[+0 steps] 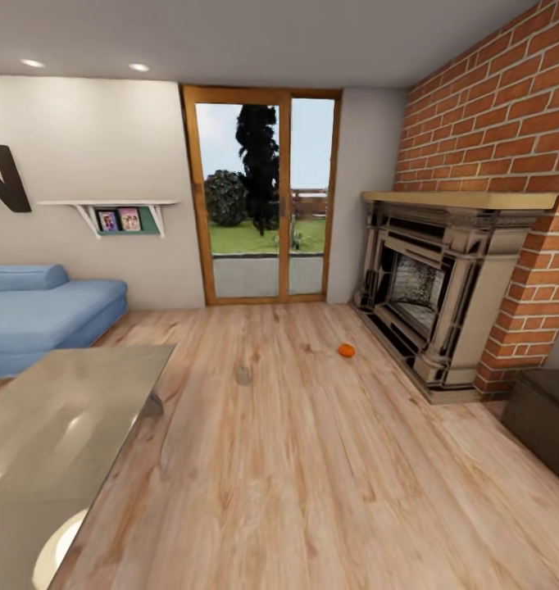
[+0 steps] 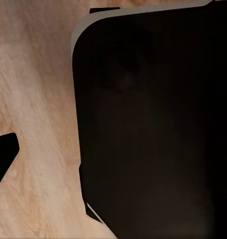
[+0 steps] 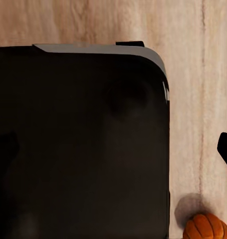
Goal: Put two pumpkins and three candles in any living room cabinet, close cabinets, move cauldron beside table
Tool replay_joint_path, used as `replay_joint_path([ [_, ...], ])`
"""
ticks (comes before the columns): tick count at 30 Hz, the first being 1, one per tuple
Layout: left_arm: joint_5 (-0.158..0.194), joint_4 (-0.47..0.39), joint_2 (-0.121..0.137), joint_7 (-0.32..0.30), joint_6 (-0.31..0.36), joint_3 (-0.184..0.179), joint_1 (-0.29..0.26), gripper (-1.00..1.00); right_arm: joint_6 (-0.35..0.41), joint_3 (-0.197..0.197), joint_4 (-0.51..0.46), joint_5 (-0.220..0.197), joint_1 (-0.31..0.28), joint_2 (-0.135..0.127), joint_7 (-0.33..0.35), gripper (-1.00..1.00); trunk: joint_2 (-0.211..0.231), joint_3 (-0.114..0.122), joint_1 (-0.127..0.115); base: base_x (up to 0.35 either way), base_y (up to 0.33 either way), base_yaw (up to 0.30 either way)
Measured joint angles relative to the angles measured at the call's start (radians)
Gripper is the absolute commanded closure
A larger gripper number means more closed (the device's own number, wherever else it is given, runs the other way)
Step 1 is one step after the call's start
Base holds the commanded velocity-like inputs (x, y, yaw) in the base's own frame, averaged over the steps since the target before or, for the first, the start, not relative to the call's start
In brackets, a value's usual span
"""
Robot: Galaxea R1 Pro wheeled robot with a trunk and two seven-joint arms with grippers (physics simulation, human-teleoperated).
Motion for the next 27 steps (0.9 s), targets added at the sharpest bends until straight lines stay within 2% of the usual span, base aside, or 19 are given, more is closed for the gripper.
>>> replay_joint_path([
  [14, 0.000, 0.000, 0.001, 0.000, -0.001, -0.003, 0.000, -1.00, 0.000, -0.001, 0.002, 0.001, 0.000, 0.001, 0.000, -1.00, 0.000, 0.000, 0.000, 0.324, -0.001, -0.286],
  [19, 0.000, 0.000, 0.001, 0.000, -0.034, -0.003, 0.000, -1.00, -0.001, -0.001, 0.002, 0.000, 0.000, 0.001, 0.000, -1.00, 0.000, 0.000, 0.000, 0.316, 0.000, -0.292],
  [27, 0.000, 0.000, 0.000, 0.000, -0.046, -0.001, 0.000, -1.00, -0.001, -0.001, 0.002, 0.000, 0.000, 0.001, 0.001, -1.00, 0.000, 0.000, 0.001, 0.099, 0.000, -0.292],
])
